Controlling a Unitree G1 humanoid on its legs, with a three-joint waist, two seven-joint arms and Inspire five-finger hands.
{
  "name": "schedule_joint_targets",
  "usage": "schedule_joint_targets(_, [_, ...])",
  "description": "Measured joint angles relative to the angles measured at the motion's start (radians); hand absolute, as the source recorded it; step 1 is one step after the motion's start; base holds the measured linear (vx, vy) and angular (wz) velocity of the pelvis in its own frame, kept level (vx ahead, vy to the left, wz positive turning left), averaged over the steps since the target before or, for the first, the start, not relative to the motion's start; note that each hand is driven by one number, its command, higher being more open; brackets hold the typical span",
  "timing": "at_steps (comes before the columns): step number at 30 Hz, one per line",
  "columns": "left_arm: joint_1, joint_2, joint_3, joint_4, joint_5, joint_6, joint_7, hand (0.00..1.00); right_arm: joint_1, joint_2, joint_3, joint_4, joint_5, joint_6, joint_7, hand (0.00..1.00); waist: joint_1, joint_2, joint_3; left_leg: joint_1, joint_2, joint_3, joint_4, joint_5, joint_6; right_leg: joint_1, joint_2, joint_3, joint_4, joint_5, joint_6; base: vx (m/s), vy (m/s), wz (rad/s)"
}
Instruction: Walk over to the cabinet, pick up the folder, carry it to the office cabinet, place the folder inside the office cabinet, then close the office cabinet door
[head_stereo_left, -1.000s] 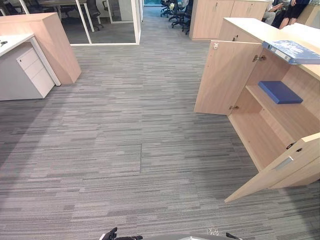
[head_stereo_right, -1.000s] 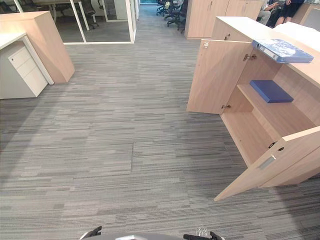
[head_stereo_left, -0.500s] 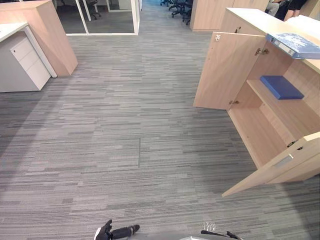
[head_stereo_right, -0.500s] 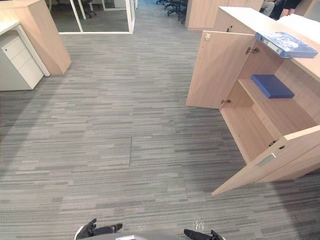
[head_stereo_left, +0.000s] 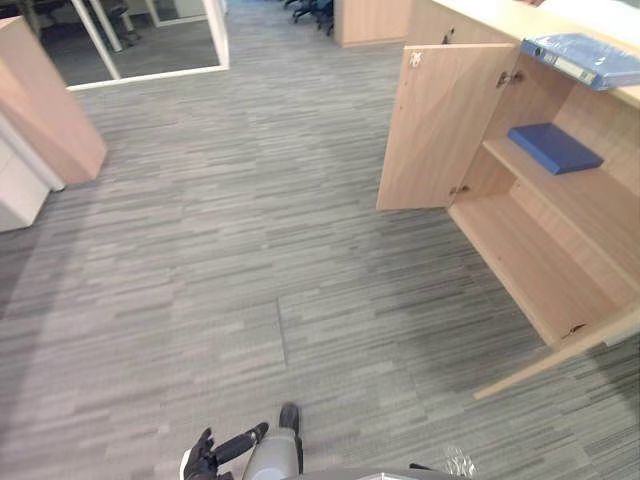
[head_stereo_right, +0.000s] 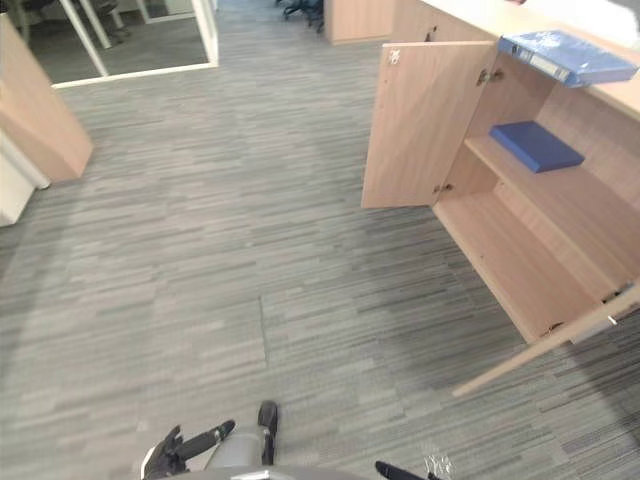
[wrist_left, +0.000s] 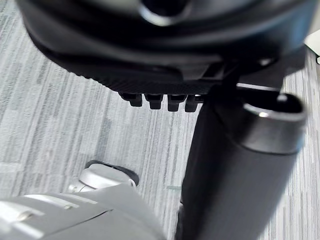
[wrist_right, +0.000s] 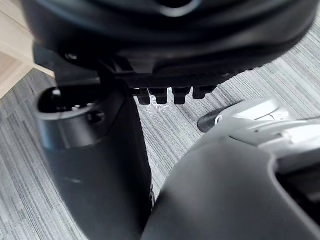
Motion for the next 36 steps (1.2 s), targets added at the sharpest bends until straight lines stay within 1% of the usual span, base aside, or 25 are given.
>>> schedule_joint_targets(1, [0.003,0.000,0.008,0.010,0.000,0.002,0.004,1.00,0.010,0.011,-0.037,-0.006,0.001,-0.002,0.002,1.00,0.007,-0.011,-0.011,0.051,-0.025,0.035,-0.024,-0.019,0.033,-0.042,-0.029,0.036,0.099,0.036,-0.010,0.44,0.332,-0.61])
schedule_joint_targets(2, [0.019,-0.001,0.009,0.010,0.000,0.006,0.003,1.00,0.011,0.017,-0.063,-0.010,0.001,-0.004,0.002,1.00,0.004,-0.020,-0.026,0.112,-0.054,0.066,-0.059,-0.028,0.068,-0.083,-0.065,0.029,0.212,0.077,-0.043,0.43,0.316,-0.64])
schedule_joint_targets(3, [0.025,-0.002,0.009,0.009,0.000,0.007,0.003,1.00,0.010,0.019,-0.074,-0.016,0.001,-0.004,0.002,1.00,0.004,-0.023,-0.029,0.146,-0.071,0.084,-0.080,-0.033,0.080,-0.116,-0.090,0.017,0.290,0.101,-0.080,0.42,0.293,-0.63])
schedule_joint_targets(4, [0.035,-0.003,0.009,0.010,0.002,0.008,0.000,1.00,0.007,0.020,-0.083,-0.041,0.003,-0.009,0.003,1.00,0.002,-0.025,-0.029,0.220,-0.110,0.117,-0.129,-0.044,0.099,-0.194,-0.166,-0.057,0.461,0.181,-0.198,0.40,0.281,-0.47])
schedule_joint_targets(5, [0.040,-0.007,0.008,0.010,0.008,0.008,-0.002,1.00,0.007,0.019,-0.093,-0.075,0.003,-0.022,-0.002,1.00,-0.020,-0.017,-0.027,0.283,-0.140,0.128,-0.156,-0.050,0.143,-0.244,-0.260,-0.179,0.630,0.239,-0.279,0.39,0.266,-0.31])
schedule_joint_targets(6, [0.039,-0.009,0.007,0.011,0.017,0.009,-0.002,1.00,0.000,0.016,-0.094,-0.086,0.003,-0.023,-0.003,1.00,-0.033,-0.010,-0.020,0.315,-0.145,0.126,-0.160,-0.057,0.155,-0.259,-0.286,-0.241,0.704,0.221,-0.279,0.37,0.206,-0.20])
schedule_joint_targets(7, [0.033,-0.019,0.005,0.015,0.030,0.011,-0.002,1.00,-0.012,-0.001,-0.091,-0.085,0.003,-0.021,-0.003,1.00,-0.036,0.013,-0.008,0.377,-0.136,0.130,-0.177,-0.065,0.161,-0.276,-0.283,-0.343,0.782,0.138,-0.239,0.39,0.126,-0.31])
schedule_joint_targets(8, [0.030,-0.028,-0.006,0.019,0.035,0.011,-0.005,1.00,-0.022,-0.008,-0.089,-0.088,0.003,-0.021,-0.001,1.00,-0.034,0.039,0.008,0.429,-0.110,0.140,-0.194,-0.064,0.161,-0.278,-0.232,-0.438,0.769,0.041,-0.161,0.37,0.079,-0.47])
schedule_joint_targets(9, [0.026,-0.030,-0.022,0.019,0.036,0.010,-0.010,1.00,-0.032,-0.008,-0.083,-0.093,0.003,-0.023,0.002,1.00,-0.035,0.053,0.025,0.462,-0.088,0.154,-0.199,-0.064,0.160,-0.279,-0.184,-0.499,0.715,-0.009,-0.121,0.28,0.014,-0.48])
schedule_joint_targets(11, [0.023,-0.030,-0.037,0.020,0.038,0.008,-0.021,1.00,-0.038,-0.009,-0.051,-0.117,0.004,-0.024,0.001,1.00,-0.037,0.060,0.035,0.494,-0.053,0.186,-0.210,-0.068,0.154,-0.312,-0.081,-0.561,0.488,-0.034,-0.085,0.23,-0.093,-0.43])
schedule_joint_targets(12, [0.019,-0.028,-0.037,0.019,0.038,0.006,-0.023,1.00,-0.039,-0.005,-0.043,-0.121,0.005,-0.026,0.000,1.00,-0.040,0.056,0.036,0.501,-0.048,0.189,-0.218,-0.073,0.146,-0.325,-0.060,-0.566,0.409,-0.022,-0.073,0.27,-0.164,-0.25])
schedule_joint_targets(13, [0.005,-0.026,-0.036,0.021,0.038,0.006,-0.024,1.00,-0.039,0.003,-0.034,-0.122,0.009,-0.028,-0.001,1.00,-0.045,0.049,0.039,0.521,-0.037,0.197,-0.249,-0.095,0.115,-0.348,-0.024,-0.563,0.255,0.028,-0.066,0.20,-0.130,-0.09])
schedule_joint_targets(14, [-0.004,-0.024,-0.036,0.024,0.039,0.006,-0.022,1.00,-0.039,0.003,-0.035,-0.120,0.013,-0.028,-0.001,1.00,-0.047,0.042,0.046,0.540,-0.032,0.203,-0.265,-0.106,0.103,-0.356,-0.007,-0.547,0.211,0.101,-0.083,0.26,-0.183,-0.16])
schedule_joint_targets(15, [-0.016,-0.031,-0.036,0.036,0.039,0.007,-0.018,1.00,-0.040,-0.003,-0.035,-0.102,0.021,-0.025,-0.001,1.00,-0.043,0.048,0.050,0.562,-0.005,0.211,-0.283,-0.111,0.081,-0.340,0.042,-0.538,0.171,0.148,-0.110,0.26,-0.190,-0.42])
schedule_joint_targets(17, [-0.017,-0.038,-0.030,0.042,0.039,0.007,-0.017,1.00,-0.047,-0.011,-0.036,-0.086,0.022,-0.027,-0.002,1.00,-0.042,0.070,0.052,0.569,0.037,0.227,-0.284,-0.121,0.050,-0.339,0.102,-0.523,0.156,0.131,-0.125,0.25,-0.207,-0.51])
schedule_joint_targets(20, [-0.037,-0.057,-0.006,0.046,0.040,0.008,-0.019,1.00,-0.033,0.008,-0.116,-0.061,0.023,-0.019,-0.001,1.00,-0.056,0.068,0.068,0.617,0.093,0.236,-0.256,-0.128,0.018,-0.280,0.159,-0.537,0.156,0.071,-0.133,0.20,-0.253,-0.07])
schedule_joint_targets(21, [-0.045,-0.065,0.005,0.045,0.040,0.007,-0.020,1.00,-0.021,0.023,-0.132,-0.061,0.024,-0.019,0.001,1.00,-0.063,0.062,0.068,0.610,0.120,0.232,-0.196,-0.146,-0.006,-0.249,0.178,-0.550,0.141,0.051,-0.137,0.18,-0.249,0.14])
schedule_joint_targets(24, [-0.047,-0.077,0.027,0.023,0.037,0.006,-0.036,1.00,-0.009,0.043,-0.183,-0.060,0.039,-0.017,0.003,1.00,-0.073,0.048,0.061,0.485,0.199,0.204,0.128,-0.178,0.001,-0.176,0.232,-0.568,0.051,0.046,-0.142,0.19,-0.241,0.02])
schedule_joint_targets(26, [-0.033,-0.093,0.078,0.002,0.016,0.009,-0.032,1.00,0.010,0.022,-0.174,-0.060,0.040,-0.019,0.011,1.00,-0.070,0.085,0.058,0.351,0.321,0.183,0.490,-0.114,0.070,-0.101,0.323,-0.546,-0.027,0.049,-0.148,0.19,-0.121,-0.56])
schedule_joint_targets(28, [-0.015,-0.090,0.095,-0.004,-0.015,0.012,-0.028,1.00,0.013,-0.001,-0.129,-0.044,0.040,-0.017,0.011,1.00,-0.065,0.096,0.060,0.306,0.374,0.175,0.656,-0.053,0.081,-0.050,0.374,-0.482,-0.062,0.051,-0.187,0.24,-0.011,-0.95])
schedule_joint_targets(29, [-0.008,-0.089,0.095,-0.011,-0.027,0.011,-0.027,1.00,0.011,-0.008,-0.107,-0.042,0.038,-0.010,0.006,1.00,-0.056,0.096,0.062,0.267,0.365,0.180,0.735,-0.101,0.075,-0.035,0.381,-0.434,-0.065,0.046,-0.204,0.33,0.043,-1.19])
schedule_joint_targets(31, [-0.015,-0.095,0.093,-0.040,-0.033,0.011,-0.026,1.00,-0.001,-0.021,-0.070,-0.036,0.038,-0.001,0.005,1.00,-0.042,0.084,0.074,0.204,0.308,0.182,0.742,-0.185,0.067,-0.011,0.379,-0.353,-0.087,0.053,-0.218,0.31,0.059,-1.22])
schedule_joint_targets(33, [-0.011,-0.093,0.092,-0.052,-0.034,0.008,-0.025,1.00,-0.014,-0.025,-0.042,-0.016,0.038,0.003,0.004,1.00,-0.020,0.076,0.078,0.155,0.251,0.176,0.621,-0.238,0.051,0.015,0.369,-0.283,-0.102,0.058,-0.197,0.27,0.072,-1.17])
schedule_joint_targets(35, [-0.012,-0.091,0.084,-0.063,-0.035,0.007,-0.023,1.00,-0.028,-0.028,-0.007,-0.016,0.038,0.005,0.001,1.00,-0.021,0.070,0.081,0.102,0.161,0.065,0.289,-0.230,0.027,0.054,0.347,-0.215,-0.124,0.035,-0.157,0.27,0.120,-0.94])
schedule_joint_targets(36, [-0.012,-0.091,0.083,-0.068,-0.037,0.007,-0.022,1.00,-0.032,-0.029,0.005,-0.017,0.038,0.005,0.001,1.00,-0.020,0.069,0.082,0.094,0.143,0.027,0.192,-0.214,0.017,0.063,0.342,-0.199,-0.129,0.029,-0.149,0.35,0.173,-0.73])
